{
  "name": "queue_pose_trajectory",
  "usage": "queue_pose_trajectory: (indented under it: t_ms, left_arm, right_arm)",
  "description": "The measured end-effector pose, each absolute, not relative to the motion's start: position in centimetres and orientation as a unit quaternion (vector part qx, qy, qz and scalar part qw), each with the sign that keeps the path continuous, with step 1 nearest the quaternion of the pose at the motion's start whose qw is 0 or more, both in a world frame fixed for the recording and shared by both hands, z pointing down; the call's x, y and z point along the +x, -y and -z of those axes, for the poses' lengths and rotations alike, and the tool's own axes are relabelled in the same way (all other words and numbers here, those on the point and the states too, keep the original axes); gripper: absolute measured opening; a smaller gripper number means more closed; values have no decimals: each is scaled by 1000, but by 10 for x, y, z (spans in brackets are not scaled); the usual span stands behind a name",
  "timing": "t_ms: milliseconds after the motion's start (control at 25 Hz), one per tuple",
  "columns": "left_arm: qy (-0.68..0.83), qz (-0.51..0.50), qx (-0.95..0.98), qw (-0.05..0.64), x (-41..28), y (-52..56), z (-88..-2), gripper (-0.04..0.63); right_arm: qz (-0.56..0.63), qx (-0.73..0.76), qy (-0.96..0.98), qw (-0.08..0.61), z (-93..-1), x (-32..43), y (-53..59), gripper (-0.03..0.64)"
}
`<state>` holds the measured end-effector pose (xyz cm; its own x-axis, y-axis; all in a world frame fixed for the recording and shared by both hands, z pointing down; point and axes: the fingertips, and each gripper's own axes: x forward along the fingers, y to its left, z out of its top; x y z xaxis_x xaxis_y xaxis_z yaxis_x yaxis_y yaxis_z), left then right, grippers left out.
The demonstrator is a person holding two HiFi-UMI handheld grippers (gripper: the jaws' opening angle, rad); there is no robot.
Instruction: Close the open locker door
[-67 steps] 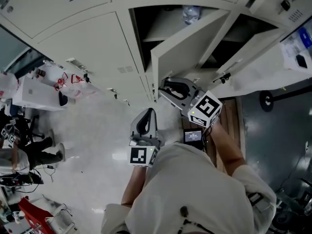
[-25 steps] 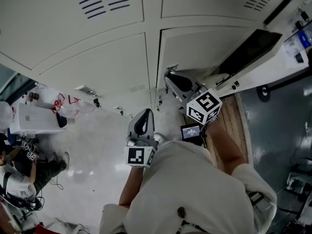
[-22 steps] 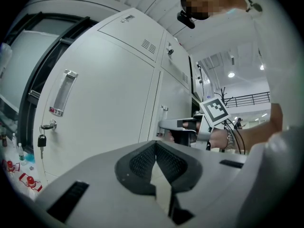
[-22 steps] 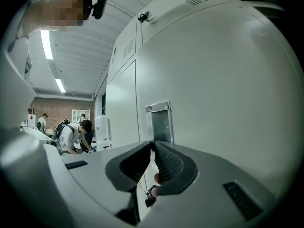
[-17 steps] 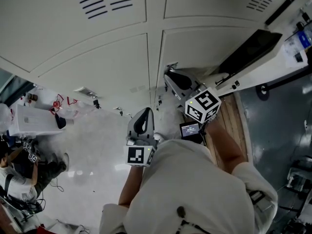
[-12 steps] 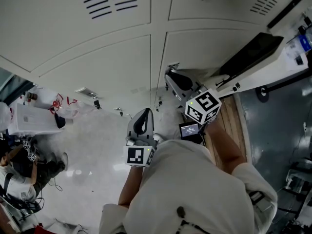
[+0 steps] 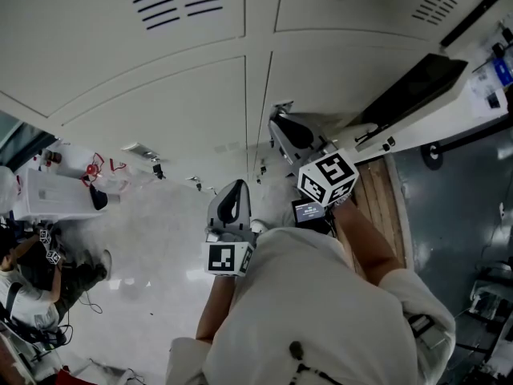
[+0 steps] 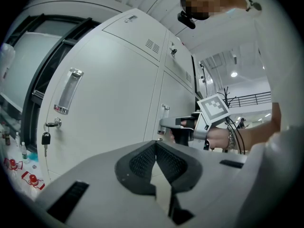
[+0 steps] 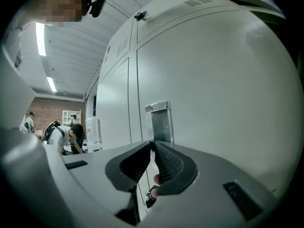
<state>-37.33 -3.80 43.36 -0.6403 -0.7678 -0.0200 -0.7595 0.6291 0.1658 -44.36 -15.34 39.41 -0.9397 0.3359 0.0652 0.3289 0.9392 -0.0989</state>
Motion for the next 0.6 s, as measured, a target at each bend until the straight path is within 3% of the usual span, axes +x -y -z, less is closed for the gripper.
queue_pose_trajectory:
  t_ms: [600]
  left_arm:
    - [920, 60, 386, 22, -356, 17, -431, 8]
  right_arm:
    - [-21, -119, 992, 32, -392, -438, 158, 64]
